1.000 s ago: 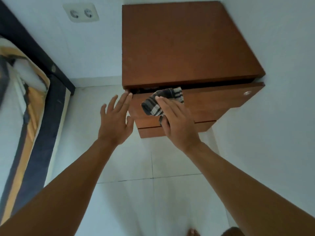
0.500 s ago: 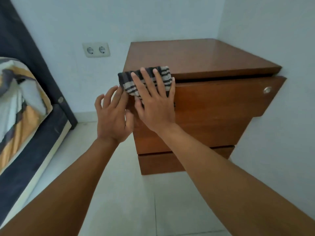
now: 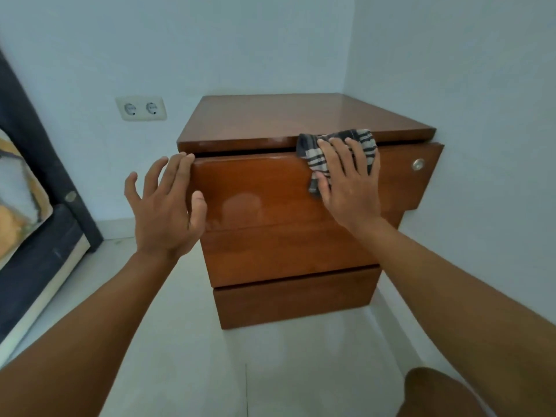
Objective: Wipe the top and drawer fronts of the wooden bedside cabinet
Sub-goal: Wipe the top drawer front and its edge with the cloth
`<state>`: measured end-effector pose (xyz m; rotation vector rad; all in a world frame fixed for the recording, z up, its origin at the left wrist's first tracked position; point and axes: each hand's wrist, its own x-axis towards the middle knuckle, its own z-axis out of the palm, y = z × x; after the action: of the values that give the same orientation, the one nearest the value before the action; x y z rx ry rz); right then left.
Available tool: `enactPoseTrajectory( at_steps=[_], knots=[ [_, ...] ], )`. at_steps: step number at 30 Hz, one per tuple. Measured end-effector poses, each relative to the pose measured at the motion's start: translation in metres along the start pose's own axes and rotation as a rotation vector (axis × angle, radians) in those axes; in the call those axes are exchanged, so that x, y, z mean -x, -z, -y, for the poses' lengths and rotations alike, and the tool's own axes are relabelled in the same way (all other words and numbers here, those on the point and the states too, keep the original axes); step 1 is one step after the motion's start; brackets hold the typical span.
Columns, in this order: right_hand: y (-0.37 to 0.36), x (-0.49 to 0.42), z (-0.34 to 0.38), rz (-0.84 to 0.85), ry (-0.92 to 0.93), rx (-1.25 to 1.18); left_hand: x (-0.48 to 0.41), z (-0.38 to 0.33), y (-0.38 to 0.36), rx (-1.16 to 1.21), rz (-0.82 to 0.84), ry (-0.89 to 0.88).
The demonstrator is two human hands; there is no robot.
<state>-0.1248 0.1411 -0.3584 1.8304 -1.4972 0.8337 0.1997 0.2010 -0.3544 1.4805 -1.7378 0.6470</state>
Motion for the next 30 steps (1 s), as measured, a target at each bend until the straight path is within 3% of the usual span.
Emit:
enactPoseTrajectory(
  at_steps=[7,11,14,16,21,24,30],
  knots=[
    [0.003,0.013,-0.129,-0.009,-0.088,0.055,0.002,-0.003,0.002,0.002,-0.002,0.009],
    [0.009,0.013,-0.139,-0.052,-0.112,-0.04,0.002,-0.005,0.006,0.001,0.007,0.024],
    [0.014,0.014,-0.088,-0.219,-0.362,-0.316,0.003,-0.005,0.007,0.003,0.029,0.034],
    [0.02,0.022,-0.027,-0.267,-0.377,-0.428,0.003,-0.005,0.006,0.017,0.034,0.037],
    [-0.001,0.06,0.145,-0.128,0.033,-0.434,0.003,-0.006,0.006,0.077,0.031,0.064],
    [-0.034,0.072,0.211,-0.064,0.122,-0.385,0.0,-0.005,0.007,0.109,0.037,0.082],
    [-0.063,0.069,0.193,-0.02,0.196,-0.288,0.003,-0.007,0.004,0.084,0.04,0.1]
  ],
)
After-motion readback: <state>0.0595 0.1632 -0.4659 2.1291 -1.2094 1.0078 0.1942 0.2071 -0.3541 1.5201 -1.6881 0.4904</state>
